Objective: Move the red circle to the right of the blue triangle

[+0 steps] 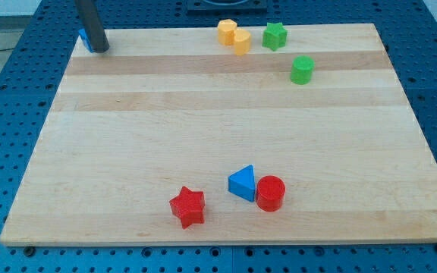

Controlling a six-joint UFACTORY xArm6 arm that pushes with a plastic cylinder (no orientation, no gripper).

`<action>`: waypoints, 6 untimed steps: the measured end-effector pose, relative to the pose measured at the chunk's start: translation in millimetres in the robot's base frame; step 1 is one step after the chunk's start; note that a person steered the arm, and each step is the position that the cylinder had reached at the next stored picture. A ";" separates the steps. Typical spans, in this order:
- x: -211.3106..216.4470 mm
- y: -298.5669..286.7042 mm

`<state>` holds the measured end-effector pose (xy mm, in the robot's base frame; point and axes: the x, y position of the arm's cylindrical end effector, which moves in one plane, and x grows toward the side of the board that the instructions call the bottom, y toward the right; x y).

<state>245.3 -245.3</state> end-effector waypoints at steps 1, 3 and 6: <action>57.7 43.8; 154.5 236.0; 337.9 394.6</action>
